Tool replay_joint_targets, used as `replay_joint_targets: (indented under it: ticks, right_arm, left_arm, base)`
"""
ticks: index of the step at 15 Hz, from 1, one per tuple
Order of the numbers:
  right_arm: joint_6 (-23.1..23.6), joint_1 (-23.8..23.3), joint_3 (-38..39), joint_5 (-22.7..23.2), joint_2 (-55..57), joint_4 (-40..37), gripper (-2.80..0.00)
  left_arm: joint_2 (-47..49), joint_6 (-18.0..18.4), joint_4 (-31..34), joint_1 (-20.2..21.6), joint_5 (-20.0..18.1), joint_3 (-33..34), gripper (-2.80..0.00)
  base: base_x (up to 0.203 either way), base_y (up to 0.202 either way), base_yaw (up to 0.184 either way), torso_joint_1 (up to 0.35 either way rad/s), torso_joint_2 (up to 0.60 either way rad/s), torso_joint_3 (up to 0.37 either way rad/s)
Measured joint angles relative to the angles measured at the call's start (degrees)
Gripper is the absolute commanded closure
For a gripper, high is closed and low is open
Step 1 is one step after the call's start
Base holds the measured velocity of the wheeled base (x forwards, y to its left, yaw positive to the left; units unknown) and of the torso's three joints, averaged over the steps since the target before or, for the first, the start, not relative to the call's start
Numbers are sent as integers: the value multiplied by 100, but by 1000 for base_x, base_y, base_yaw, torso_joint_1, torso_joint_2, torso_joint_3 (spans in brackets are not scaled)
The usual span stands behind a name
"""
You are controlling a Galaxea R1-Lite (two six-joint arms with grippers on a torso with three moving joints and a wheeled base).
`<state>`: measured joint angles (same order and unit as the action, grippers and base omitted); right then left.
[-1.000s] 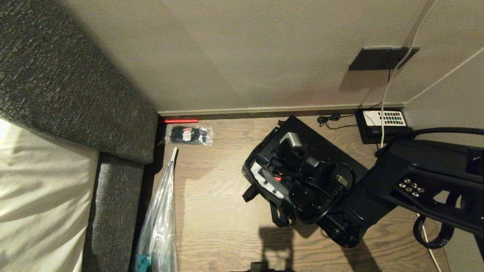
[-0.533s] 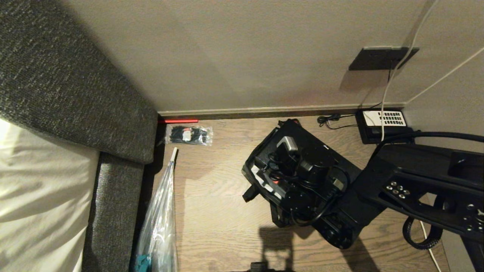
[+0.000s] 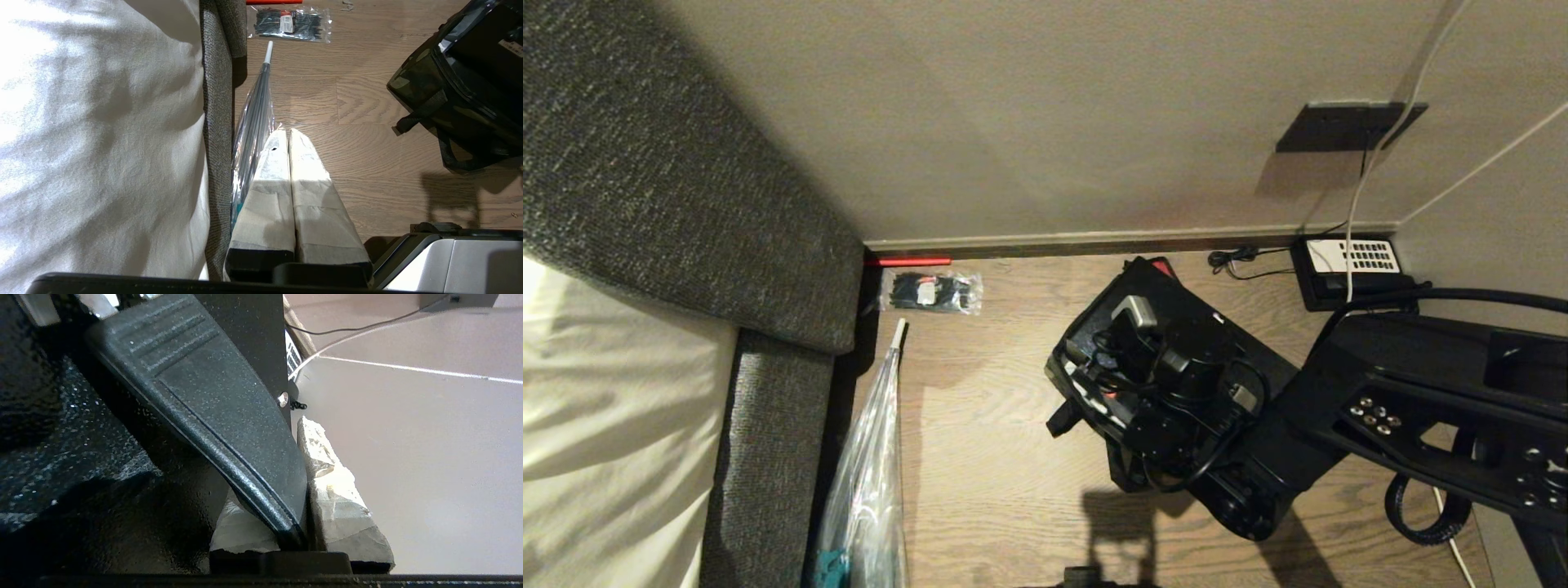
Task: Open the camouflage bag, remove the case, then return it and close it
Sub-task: Place the black box back
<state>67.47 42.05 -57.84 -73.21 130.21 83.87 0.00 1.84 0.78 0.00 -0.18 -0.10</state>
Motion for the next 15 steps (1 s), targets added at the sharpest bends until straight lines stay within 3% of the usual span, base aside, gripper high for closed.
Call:
replay_joint_targets:
  ticks: [15]
  right_arm:
    - [18, 73, -504, -113, 236, -95, 0]
  left_arm:
    - [0, 0, -1, 0, 0, 0, 0]
  base:
    - [0, 0, 0, 0, 0, 0]
